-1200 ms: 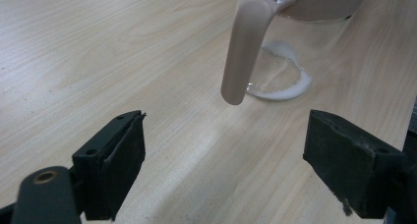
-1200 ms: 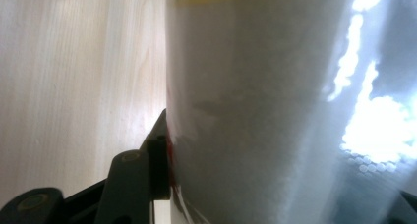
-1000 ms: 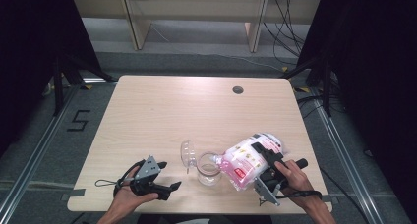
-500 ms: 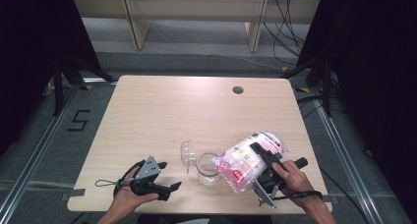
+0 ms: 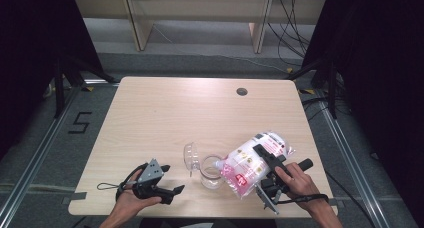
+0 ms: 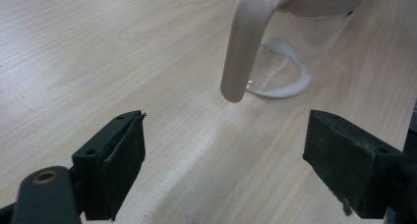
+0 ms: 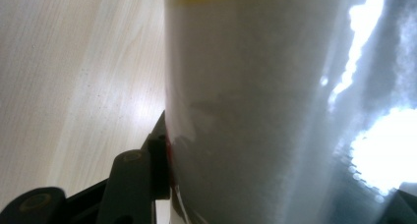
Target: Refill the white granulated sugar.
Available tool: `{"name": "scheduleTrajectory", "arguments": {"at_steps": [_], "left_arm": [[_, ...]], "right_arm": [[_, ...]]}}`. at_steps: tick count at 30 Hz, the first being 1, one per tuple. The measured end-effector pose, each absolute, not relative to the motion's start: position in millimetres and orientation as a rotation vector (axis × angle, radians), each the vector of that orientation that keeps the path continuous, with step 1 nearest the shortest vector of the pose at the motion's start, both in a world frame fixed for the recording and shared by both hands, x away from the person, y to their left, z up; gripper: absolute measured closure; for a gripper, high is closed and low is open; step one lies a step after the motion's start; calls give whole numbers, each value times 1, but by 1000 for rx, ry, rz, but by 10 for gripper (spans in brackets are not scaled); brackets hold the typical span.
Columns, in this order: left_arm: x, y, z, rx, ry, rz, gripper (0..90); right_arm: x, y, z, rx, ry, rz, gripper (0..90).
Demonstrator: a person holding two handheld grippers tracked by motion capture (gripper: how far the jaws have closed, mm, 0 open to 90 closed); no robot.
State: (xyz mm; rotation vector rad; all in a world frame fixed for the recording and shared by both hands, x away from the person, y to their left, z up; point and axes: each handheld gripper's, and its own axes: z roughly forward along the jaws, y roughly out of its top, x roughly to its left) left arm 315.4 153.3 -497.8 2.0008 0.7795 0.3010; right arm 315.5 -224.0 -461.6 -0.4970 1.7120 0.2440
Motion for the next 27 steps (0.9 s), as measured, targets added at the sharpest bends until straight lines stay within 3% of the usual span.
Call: {"name": "scheduleTrajectory", "arguments": {"at_steps": [27], "left_arm": [[316,156,-497,2024,778,303,153]], "right_arm": [[310,-219,-454,-593,1631,134,509]]}}
